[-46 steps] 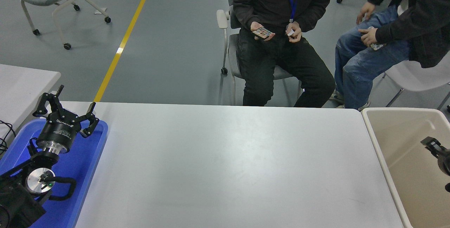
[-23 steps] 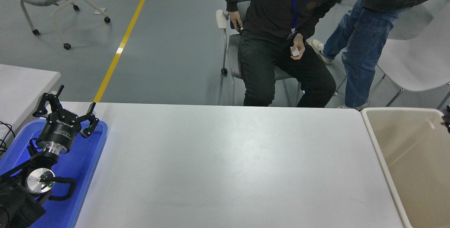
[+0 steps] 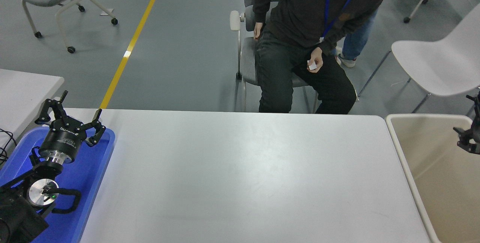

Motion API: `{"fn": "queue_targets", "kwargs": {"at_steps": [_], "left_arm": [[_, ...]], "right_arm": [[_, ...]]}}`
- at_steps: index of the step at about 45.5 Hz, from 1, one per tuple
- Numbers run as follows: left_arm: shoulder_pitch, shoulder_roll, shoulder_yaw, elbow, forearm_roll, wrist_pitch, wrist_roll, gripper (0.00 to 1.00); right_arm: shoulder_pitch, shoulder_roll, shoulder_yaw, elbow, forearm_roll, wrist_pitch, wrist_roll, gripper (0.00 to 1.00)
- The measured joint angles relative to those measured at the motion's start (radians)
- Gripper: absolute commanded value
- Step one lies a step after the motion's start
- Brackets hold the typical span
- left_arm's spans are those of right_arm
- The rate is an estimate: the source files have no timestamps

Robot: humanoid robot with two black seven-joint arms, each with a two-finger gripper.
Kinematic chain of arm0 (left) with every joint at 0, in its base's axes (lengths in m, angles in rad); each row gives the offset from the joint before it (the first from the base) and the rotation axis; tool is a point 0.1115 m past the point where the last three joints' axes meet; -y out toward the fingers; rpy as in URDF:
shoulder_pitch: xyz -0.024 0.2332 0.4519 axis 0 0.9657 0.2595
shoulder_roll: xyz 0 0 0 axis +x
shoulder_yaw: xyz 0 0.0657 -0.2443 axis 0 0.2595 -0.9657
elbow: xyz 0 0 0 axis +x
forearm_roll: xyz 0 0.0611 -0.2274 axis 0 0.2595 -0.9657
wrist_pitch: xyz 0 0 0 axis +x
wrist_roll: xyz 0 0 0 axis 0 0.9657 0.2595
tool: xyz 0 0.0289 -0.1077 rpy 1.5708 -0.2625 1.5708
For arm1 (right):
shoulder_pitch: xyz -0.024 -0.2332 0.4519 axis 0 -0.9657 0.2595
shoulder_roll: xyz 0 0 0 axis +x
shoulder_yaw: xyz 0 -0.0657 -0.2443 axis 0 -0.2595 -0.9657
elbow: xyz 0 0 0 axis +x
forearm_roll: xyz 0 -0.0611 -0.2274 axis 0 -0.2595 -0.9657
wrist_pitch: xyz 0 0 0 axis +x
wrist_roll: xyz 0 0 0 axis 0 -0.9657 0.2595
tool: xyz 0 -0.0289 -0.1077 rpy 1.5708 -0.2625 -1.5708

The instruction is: Clean the table surface

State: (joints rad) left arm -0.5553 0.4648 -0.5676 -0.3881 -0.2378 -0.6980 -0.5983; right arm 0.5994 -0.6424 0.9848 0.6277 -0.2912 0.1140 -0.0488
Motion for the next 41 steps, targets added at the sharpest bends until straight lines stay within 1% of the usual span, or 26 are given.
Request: {"fn": "queue_targets", "kwargs": {"at_steps": [9, 16, 20, 28, 41], "left_arm": [[0.0, 0.0, 0.0, 0.0, 0.0, 0.0, 0.0, 1.0], [0.0, 0.0, 0.0, 0.0, 0.0, 0.0, 0.0, 1.0], [0.0, 0.0, 0.0, 0.0, 0.0, 0.0, 0.0, 1.0], [0.0, 0.0, 0.0, 0.0, 0.0, 0.0, 0.0, 1.0], [0.0, 0.0, 0.0, 0.0, 0.0, 0.0, 0.0, 1.0]], "right_arm": [[-0.101, 0.081, 0.203, 0.164, -0.005, -0.011, 0.001, 0.99], [-0.173, 0.17, 0.315, 0.266, -0.05, -0.015, 0.016, 0.99], [-0.199, 0.219, 0.348, 0.297, -0.085, -0.02, 0.059, 0.99], [-0.227, 0.306, 0.381, 0.321, -0.136, -0.037, 0.18, 0.99], [-0.238, 0.43, 0.393, 0.283, -0.166, -0.045, 0.293, 0.99]]}}
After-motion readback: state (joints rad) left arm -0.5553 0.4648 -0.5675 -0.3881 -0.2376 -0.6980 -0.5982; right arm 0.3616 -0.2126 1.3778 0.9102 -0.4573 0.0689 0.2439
